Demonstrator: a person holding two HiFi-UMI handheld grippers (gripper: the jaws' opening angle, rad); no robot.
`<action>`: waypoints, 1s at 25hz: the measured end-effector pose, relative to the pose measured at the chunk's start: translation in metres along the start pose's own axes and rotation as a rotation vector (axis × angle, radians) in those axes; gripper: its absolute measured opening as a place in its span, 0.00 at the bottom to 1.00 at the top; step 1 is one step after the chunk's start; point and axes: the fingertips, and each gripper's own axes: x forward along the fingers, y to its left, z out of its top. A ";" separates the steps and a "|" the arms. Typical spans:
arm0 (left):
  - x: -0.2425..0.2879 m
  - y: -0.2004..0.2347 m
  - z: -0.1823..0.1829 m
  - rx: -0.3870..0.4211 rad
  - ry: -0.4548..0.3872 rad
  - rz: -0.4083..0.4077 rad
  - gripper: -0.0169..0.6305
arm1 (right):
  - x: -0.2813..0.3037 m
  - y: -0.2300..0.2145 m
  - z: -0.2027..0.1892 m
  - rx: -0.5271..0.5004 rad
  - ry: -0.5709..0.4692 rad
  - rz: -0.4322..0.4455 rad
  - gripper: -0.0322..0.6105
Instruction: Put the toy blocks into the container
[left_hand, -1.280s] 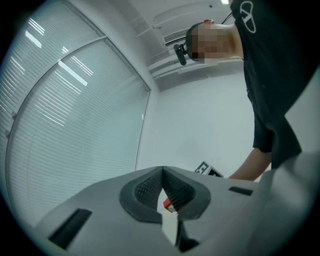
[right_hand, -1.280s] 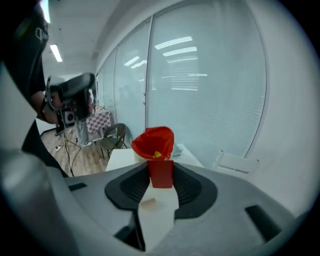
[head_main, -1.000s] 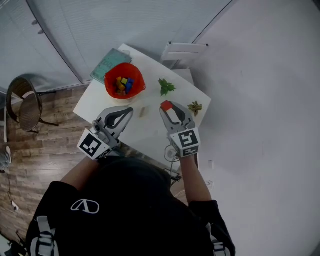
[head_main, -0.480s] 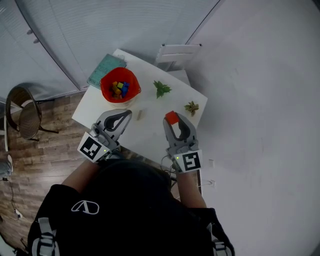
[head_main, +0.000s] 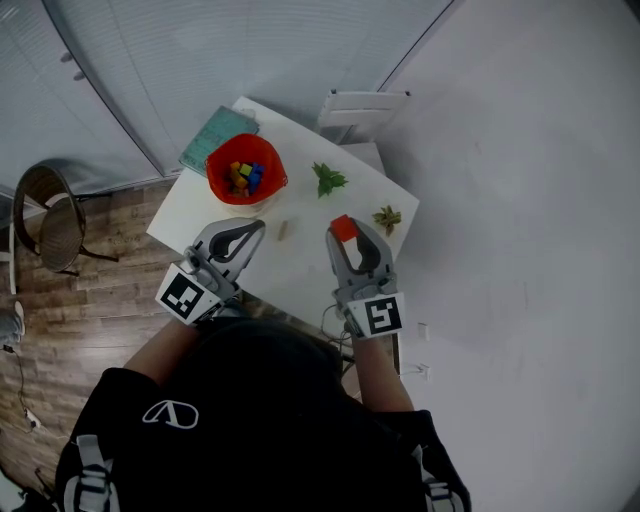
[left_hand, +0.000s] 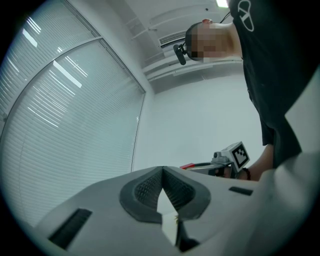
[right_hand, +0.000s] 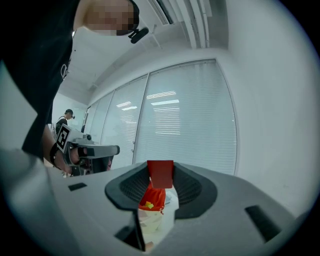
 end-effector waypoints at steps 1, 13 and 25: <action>-0.001 0.001 0.000 0.001 0.000 0.004 0.03 | 0.005 -0.001 -0.001 -0.003 0.000 0.006 0.28; -0.034 0.026 -0.002 -0.003 0.005 0.111 0.03 | 0.119 0.016 -0.008 -0.016 -0.033 0.141 0.28; -0.077 0.050 -0.008 -0.015 0.007 0.214 0.03 | 0.227 0.051 -0.030 -0.022 0.008 0.227 0.28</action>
